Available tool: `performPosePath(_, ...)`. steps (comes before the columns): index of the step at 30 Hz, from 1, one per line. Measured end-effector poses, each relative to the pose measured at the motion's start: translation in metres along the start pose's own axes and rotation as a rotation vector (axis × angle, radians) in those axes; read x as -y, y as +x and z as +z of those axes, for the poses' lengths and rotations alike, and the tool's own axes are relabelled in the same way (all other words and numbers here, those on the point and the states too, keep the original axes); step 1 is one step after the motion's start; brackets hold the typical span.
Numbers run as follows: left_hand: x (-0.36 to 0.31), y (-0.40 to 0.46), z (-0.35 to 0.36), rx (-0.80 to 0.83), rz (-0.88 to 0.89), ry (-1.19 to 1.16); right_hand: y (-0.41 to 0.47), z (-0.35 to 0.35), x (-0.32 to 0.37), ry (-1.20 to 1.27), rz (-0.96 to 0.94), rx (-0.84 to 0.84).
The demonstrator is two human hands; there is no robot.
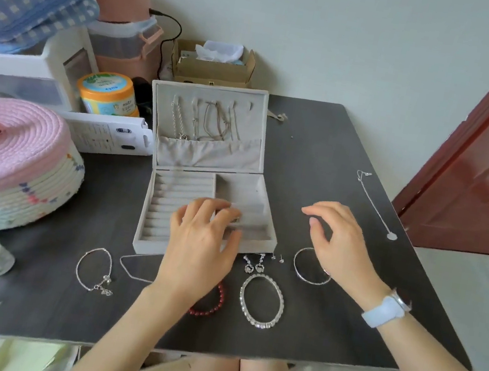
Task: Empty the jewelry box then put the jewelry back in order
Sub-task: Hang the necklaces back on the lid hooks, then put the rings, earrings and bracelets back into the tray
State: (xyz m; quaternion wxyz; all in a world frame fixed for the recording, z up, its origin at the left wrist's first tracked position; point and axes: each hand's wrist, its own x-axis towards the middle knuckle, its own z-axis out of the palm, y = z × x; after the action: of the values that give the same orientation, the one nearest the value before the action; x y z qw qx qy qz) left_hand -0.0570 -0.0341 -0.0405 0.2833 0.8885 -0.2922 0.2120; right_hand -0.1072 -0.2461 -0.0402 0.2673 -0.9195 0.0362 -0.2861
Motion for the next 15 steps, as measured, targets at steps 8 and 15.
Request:
performPosePath(8, -0.056, -0.004, 0.034, 0.133, 0.15, 0.018, -0.04, -0.045, -0.05, -0.052, 0.376, -0.015)
performPosePath(15, -0.083, 0.027, 0.073, 0.469, 0.147, 0.319, -0.039, -0.034, -0.051, -0.143, 0.5, 0.075)
